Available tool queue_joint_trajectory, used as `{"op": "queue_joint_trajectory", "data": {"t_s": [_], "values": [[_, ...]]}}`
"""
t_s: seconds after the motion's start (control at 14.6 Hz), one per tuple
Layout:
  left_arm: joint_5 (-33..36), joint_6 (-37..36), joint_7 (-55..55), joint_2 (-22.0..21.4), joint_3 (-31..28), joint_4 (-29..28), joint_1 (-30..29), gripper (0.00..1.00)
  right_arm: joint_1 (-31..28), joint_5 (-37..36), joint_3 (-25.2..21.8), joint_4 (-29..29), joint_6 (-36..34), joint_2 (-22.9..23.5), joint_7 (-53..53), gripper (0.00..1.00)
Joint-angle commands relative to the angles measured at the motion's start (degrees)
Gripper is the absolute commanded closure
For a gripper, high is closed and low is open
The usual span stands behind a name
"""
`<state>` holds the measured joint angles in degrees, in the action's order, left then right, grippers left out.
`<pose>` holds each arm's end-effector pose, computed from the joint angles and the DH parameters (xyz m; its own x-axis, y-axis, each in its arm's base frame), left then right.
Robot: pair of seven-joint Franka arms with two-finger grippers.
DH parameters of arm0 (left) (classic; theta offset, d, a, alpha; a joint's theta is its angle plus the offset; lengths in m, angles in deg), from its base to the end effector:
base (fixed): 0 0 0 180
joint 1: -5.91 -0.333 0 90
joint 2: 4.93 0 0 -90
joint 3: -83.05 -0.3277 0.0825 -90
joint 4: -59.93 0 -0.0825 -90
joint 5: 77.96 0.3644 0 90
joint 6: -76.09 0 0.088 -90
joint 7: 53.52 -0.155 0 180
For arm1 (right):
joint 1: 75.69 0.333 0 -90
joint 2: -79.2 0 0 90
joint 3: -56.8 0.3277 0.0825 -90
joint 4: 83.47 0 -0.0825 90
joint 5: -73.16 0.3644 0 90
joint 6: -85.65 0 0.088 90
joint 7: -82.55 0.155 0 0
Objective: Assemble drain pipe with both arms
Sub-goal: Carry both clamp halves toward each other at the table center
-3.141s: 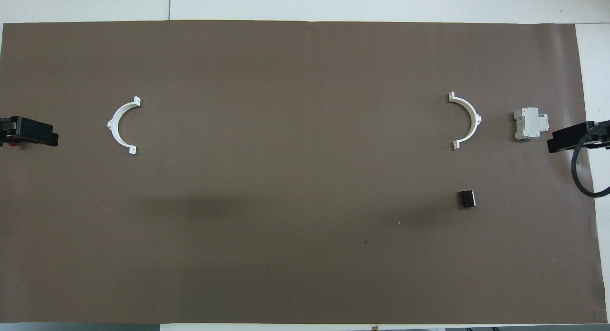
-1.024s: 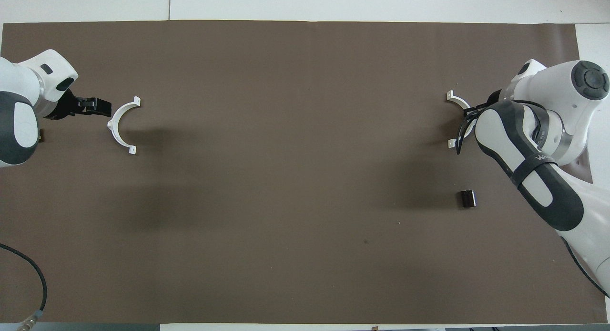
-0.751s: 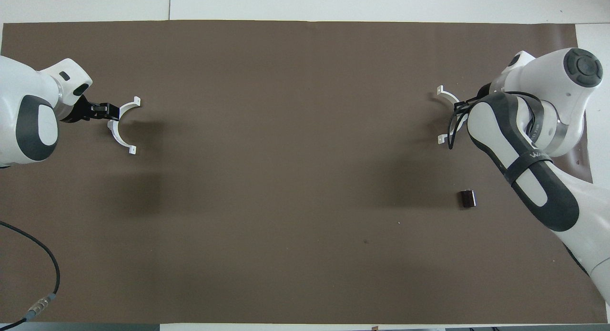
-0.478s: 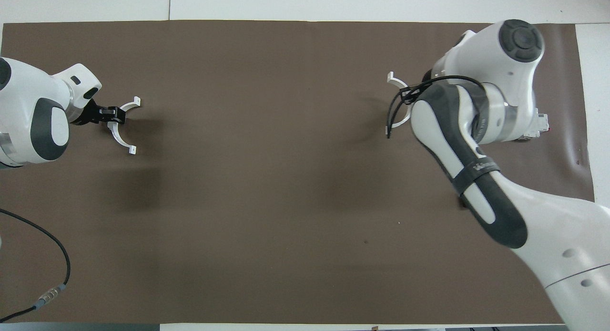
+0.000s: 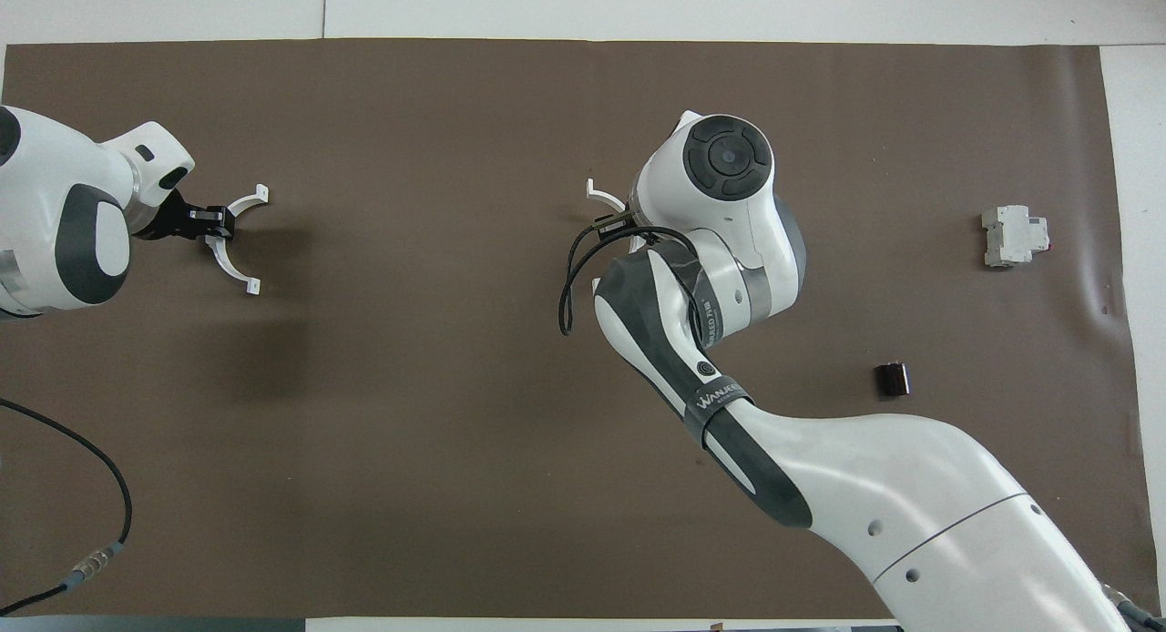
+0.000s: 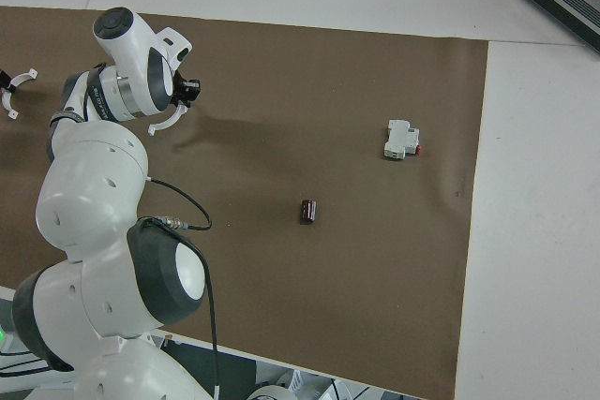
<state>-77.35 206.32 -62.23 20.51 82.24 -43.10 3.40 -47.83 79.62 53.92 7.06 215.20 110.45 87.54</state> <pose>0.6435 0.0374 0.2792 0.9944 -0.1023 0.0281 -0.1018 -0.9946 -0.0189 0.6315 0.3070 0.3075 0.9513 0.2806 0.1276 0.2920 -0.9530 -0.0811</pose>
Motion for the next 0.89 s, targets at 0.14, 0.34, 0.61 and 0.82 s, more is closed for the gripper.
{"op": "queue_joint_trajectory", "data": {"t_s": [0.14,0.34,0.61,0.82], "values": [[0.62,-2.79,-0.52,-1.17,0.02,0.12,-0.13,1.00,0.78,-0.48,-0.11,2.45,2.54,0.48,-7.01,1.00],[0.62,-2.97,-0.35,-1.96,0.02,0.12,0.05,1.00,2.45,-0.66,-0.11,3.52,4.31,1.09,-6.92,1.00],[0.53,-2.97,0.26,-3.02,-0.07,0.55,0.84,1.00,2.81,-3.46,-0.11,4.75,4.84,1.45,-6.75,1.00],[0.70,-3.41,0.88,-2.93,-0.25,1.70,3.73,1.00,3.07,-4.52,-0.11,4.75,4.75,1.89,-6.57,1.00]]}}
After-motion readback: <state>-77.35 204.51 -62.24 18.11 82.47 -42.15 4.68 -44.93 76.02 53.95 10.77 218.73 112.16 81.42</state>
